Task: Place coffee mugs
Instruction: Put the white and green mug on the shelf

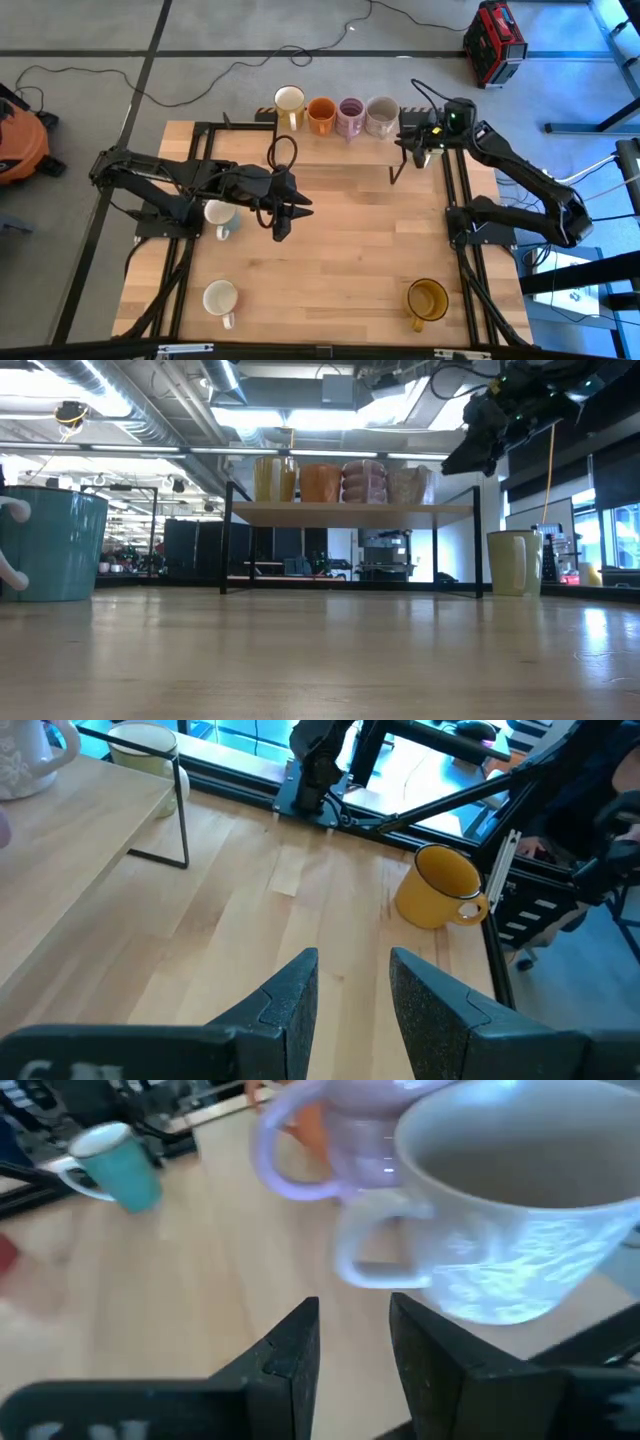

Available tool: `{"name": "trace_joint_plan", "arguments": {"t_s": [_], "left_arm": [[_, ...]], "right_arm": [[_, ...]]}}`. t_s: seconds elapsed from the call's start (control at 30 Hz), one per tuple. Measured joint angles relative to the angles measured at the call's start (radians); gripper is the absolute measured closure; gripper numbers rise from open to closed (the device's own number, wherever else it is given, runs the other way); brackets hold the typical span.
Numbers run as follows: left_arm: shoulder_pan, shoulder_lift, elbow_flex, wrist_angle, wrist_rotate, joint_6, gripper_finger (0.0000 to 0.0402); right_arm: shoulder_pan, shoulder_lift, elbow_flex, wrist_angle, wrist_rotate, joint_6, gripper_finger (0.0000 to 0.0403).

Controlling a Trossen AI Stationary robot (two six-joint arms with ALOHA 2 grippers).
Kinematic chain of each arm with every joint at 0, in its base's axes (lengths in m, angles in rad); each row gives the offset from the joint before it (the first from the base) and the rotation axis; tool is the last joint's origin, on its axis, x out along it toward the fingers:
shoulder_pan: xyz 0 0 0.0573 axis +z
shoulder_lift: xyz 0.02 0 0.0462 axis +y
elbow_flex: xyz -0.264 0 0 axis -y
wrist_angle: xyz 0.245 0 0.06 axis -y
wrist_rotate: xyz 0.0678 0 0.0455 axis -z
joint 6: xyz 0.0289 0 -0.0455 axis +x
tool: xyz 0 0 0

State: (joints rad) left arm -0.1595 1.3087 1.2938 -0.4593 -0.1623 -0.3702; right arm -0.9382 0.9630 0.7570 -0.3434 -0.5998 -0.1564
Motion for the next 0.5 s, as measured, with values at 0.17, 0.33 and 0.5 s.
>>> {"name": "trace_joint_plan", "arguments": {"t_s": [0.17,0.33,0.5], "left_arm": [[-0.003,0.0,0.0,0.004,-0.009,0.007,0.0281],[-0.02,0.0,0.0,0.005,-0.033,0.014,0.0281],[-0.082,0.0,-0.001,-0.002,-0.073,-0.003,0.0281]], "right_arm": [[0.147,-0.101,0.0,-0.035,0.018,0.095,0.029],[0.372,-0.158,0.0,-0.003,0.1,0.216,0.029],[0.652,-0.143,0.001,0.041,0.269,0.302,0.029]]}}
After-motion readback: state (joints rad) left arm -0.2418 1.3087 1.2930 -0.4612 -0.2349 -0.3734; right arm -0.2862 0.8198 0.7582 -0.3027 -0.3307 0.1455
